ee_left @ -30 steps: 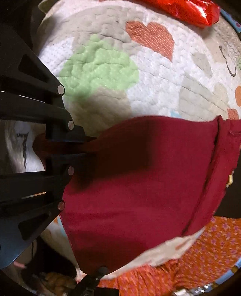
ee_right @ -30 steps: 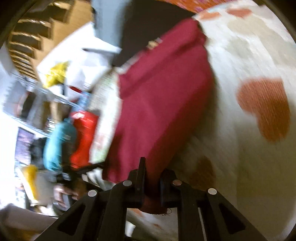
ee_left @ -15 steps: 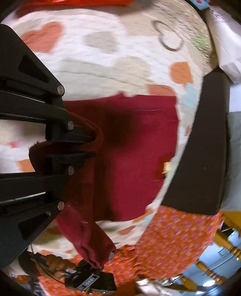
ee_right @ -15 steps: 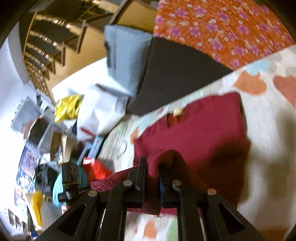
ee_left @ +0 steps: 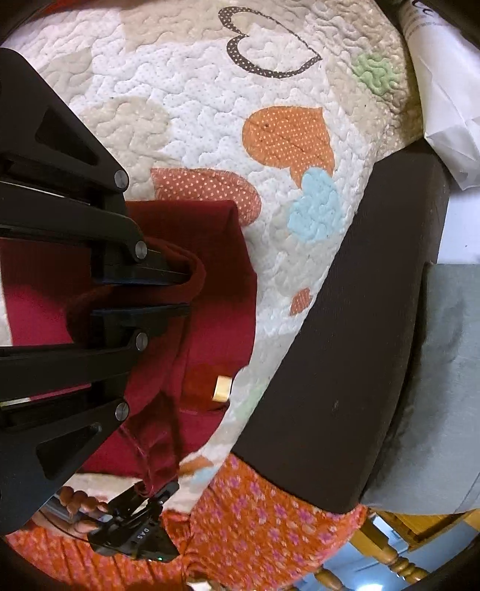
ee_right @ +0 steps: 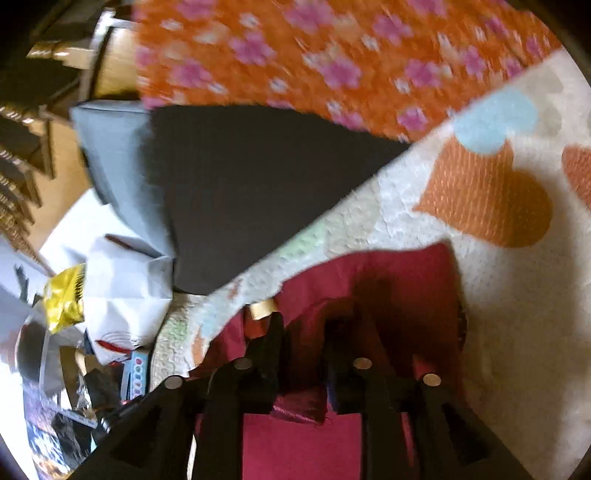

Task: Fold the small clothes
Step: 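Grasp the shirt hem with the left tool while the right tool grasps it too, lift toward collar, then open both tools to release the hem onto the folded shirt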

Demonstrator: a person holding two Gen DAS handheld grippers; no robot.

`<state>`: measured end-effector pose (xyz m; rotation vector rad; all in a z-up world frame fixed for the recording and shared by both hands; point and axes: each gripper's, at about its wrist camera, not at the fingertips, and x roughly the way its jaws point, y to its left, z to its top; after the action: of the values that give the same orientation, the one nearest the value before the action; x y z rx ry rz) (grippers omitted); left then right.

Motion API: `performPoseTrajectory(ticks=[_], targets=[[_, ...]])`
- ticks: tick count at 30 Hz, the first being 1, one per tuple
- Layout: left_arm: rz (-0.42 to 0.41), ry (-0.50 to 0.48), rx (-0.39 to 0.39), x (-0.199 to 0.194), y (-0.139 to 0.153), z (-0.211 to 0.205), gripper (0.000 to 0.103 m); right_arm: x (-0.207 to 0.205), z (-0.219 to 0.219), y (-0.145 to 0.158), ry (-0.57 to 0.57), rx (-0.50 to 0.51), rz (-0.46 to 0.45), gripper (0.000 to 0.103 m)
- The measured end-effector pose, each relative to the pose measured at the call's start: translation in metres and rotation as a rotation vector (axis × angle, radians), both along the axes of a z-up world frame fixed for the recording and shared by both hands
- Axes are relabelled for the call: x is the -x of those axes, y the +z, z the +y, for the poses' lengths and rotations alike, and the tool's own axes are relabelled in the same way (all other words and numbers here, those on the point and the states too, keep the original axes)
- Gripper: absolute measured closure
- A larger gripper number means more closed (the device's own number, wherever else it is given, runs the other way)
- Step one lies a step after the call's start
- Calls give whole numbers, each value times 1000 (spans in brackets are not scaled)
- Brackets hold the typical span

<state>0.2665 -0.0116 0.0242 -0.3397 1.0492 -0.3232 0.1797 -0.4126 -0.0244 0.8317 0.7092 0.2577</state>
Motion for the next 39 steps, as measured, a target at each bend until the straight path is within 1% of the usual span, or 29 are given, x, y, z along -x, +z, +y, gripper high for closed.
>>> performPoseTrajectory(ticks=[1,2,3,5,6,7,8,10,12,13,14,16,17,18,19,20,21,23,24,26,27,29,30,31,32,33,35,37,39], targets=[[0,-2,11,0,3,1,93,7,-3,8,-8,30,-37,72],[-1,-1,14,0,5,3,93,12,-7,14,-33,51,-60,60],[-3,0,9,0,7,3,93,17,-14,20,-80,62,-84,58],[-4,1,-8,1,6,2,93,22,-26,27,-113,25,-106,58],[0,1,-26,1,5,1,93,25,-28,30,-95,2,-113,58],[4,1,-34,0,5,1,93,25,-24,33,-72,14,-120,58],[3,2,-30,-1,5,1,93,25,-17,37,-49,48,-124,58],[-6,9,-7,-2,6,1,91,24,11,43,17,202,-118,58],[-17,17,20,-3,8,1,88,24,31,47,58,280,-137,63],[-23,17,23,-4,8,1,82,26,37,48,69,291,-157,63],[-33,22,16,-4,9,1,72,27,42,50,72,288,-180,64],[-107,73,-21,0,18,6,65,30,50,49,83,270,-225,65],[-151,105,-26,2,24,11,61,27,54,47,90,278,-227,65],[-173,119,-23,4,28,14,56,19,58,42,93,310,-199,65],[-182,125,-16,5,31,17,44,6,61,33,88,347,-140,65],[-184,126,-6,6,31,18,39,-8,62,24,84,370,-73,65],[-185,122,4,7,31,17,39,-25,61,11,84,377,-1,65],[-167,100,-15,7,25,9,39,-44,54,-7,54,399,108,65],[-151,85,-30,6,19,4,38,-46,50,-10,36,383,125,67],[-111,54,-54,0,3,-7,39,-37,50,-3,24,372,96,67],[-92,42,-71,-3,-5,-12,39,-29,53,2,21,394,67,66],[-59,36,-122,-8,-21,-20,39,-20,58,8,14,477,29,65],[-41,43,-165,-12,-32,-22,39,-21,58,5,-10,549,45,65],[-36,52,-198,-15,-39,-23,38,-25,55,-1,-28,588,77,65],[-36,58,-221,-16,-45,-23,39,-31,51,-6,-39,591,101,65],[-38,59,-234,-17,-51,-22,39,-38,43,-15,-44,560,117,65],[-41,49,-246,-18,-59,-23,39,-48,35,-22,-45,537,95,66],[-54,41,-260,-17,-59,-24,39,-49,37,-17,-48,548,97,65],[-58,33,-276,-15,-54,-26,38,-40,39,-6,-51,533,65,65]])
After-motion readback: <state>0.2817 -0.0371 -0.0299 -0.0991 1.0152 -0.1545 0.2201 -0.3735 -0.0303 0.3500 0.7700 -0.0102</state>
